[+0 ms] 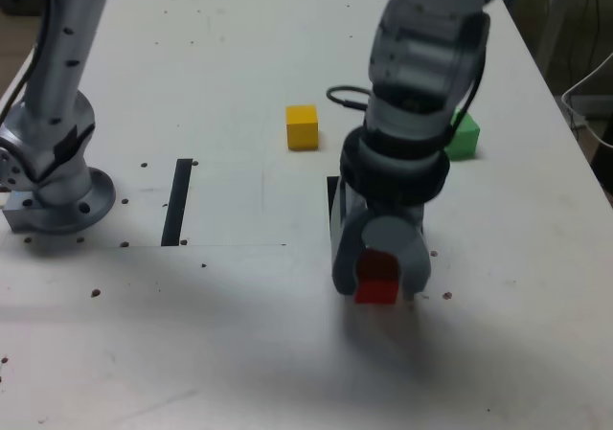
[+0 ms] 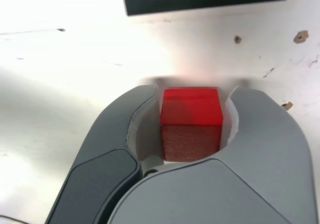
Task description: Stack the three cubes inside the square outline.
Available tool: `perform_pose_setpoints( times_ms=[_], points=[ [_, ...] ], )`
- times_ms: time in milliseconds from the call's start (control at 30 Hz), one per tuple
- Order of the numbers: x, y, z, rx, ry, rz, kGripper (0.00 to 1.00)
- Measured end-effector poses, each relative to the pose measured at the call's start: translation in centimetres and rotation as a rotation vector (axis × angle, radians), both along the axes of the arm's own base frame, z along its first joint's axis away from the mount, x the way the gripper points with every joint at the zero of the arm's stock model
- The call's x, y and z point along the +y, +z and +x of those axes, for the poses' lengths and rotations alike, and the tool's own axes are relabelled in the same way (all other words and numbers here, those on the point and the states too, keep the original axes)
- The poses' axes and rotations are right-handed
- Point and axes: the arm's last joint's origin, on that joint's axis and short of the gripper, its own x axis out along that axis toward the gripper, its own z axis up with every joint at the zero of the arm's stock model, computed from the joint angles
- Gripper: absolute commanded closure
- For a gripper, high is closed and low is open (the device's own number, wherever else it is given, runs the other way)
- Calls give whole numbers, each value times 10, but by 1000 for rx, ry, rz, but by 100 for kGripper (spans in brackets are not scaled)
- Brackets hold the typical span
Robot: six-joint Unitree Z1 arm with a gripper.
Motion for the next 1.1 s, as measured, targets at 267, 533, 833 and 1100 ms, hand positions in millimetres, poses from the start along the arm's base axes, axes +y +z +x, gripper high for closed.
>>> perform_pose_setpoints(
  times_ms=[267,533,833,1100],
  points=[
    [16,21,-6,-29,-19,-1,84],
    [64,31,3,-64,-42,-21,84],
    [115,26,4,-43,-9,-17,84],
    [127,7,-2,-34,-5,-12,84]
  ],
)
